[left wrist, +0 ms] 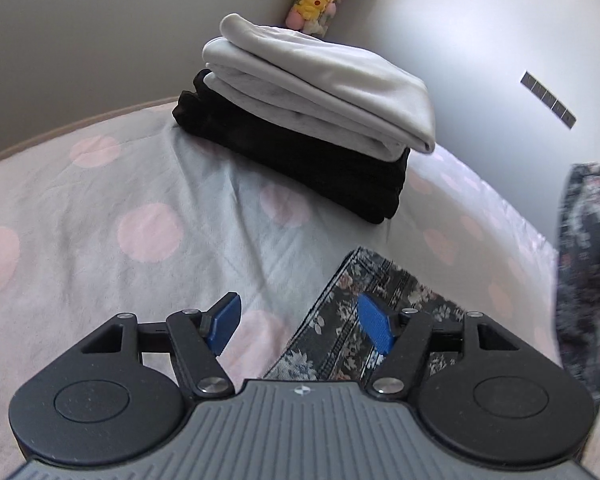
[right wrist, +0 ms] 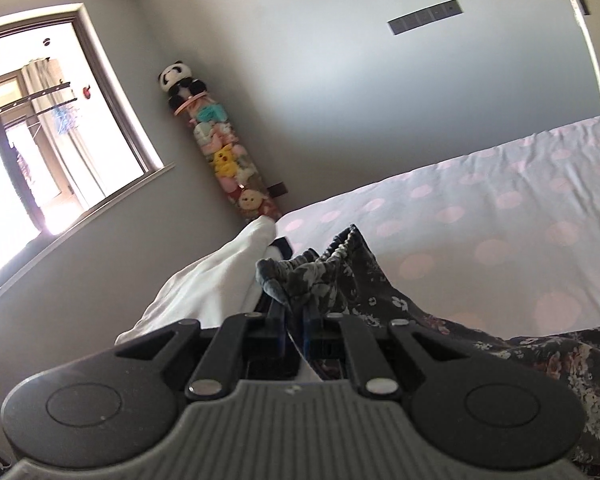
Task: Fold clothes
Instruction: 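Lift the jeans' leg end with the right gripper toward the stack, then fold the held leg end over onto the waistband and open the right gripper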
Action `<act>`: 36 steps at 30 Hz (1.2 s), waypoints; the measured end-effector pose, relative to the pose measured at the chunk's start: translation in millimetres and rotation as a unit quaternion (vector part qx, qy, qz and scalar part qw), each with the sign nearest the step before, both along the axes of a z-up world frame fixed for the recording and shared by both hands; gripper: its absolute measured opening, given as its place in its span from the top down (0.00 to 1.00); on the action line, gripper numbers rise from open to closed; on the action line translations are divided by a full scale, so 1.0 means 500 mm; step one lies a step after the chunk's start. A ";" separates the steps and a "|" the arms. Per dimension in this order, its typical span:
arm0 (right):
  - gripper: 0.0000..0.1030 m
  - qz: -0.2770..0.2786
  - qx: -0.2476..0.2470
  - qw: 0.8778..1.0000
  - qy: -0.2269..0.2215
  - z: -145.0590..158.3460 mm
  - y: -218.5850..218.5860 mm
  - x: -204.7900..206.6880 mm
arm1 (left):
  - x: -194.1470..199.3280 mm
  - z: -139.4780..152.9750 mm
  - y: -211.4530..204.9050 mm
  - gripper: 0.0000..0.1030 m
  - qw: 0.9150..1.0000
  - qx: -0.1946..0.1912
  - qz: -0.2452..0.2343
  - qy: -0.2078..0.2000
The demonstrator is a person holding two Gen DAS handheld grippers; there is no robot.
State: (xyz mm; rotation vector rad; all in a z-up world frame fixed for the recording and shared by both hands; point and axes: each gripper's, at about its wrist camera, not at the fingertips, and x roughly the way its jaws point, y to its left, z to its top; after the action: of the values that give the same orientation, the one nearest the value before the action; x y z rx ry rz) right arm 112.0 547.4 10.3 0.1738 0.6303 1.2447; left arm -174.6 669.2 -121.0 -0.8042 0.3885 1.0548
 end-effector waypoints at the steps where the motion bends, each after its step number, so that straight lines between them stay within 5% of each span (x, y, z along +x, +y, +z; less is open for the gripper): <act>1: 0.91 0.012 -0.006 1.000 -0.004 -0.015 0.019 -0.027 | -0.006 -0.002 0.005 0.26 1.000 -0.003 0.002 -0.004; 8: 0.91 0.099 -0.074 0.991 -0.041 -0.172 0.094 -0.198 | -0.033 -0.024 0.036 0.32 0.998 -0.037 0.011 -0.048; 17: 0.85 0.149 -0.154 0.974 -0.074 -0.328 0.129 -0.266 | -0.027 -0.043 0.042 0.32 0.996 -0.056 -0.002 -0.075; 26: 0.63 0.170 -0.150 0.970 -0.085 -0.313 0.073 -0.253 | -0.011 -0.042 0.029 0.32 0.995 -0.052 -0.016 -0.078; 32: 0.62 0.139 -0.141 0.973 -0.114 -0.291 -0.066 -0.197 | 0.046 -0.032 -0.007 0.32 0.998 0.000 -0.062 -0.025; 36: 0.61 0.102 -0.148 0.976 -0.124 -0.299 -0.191 -0.134 | 0.099 -0.048 -0.031 0.42 0.995 0.049 -0.083 0.028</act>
State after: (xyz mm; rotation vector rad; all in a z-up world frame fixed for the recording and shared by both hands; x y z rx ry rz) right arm 44.8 451.8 -139.1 -0.2975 0.6188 1.3260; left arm -125.2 653.9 -145.2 -0.6453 0.4402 0.9340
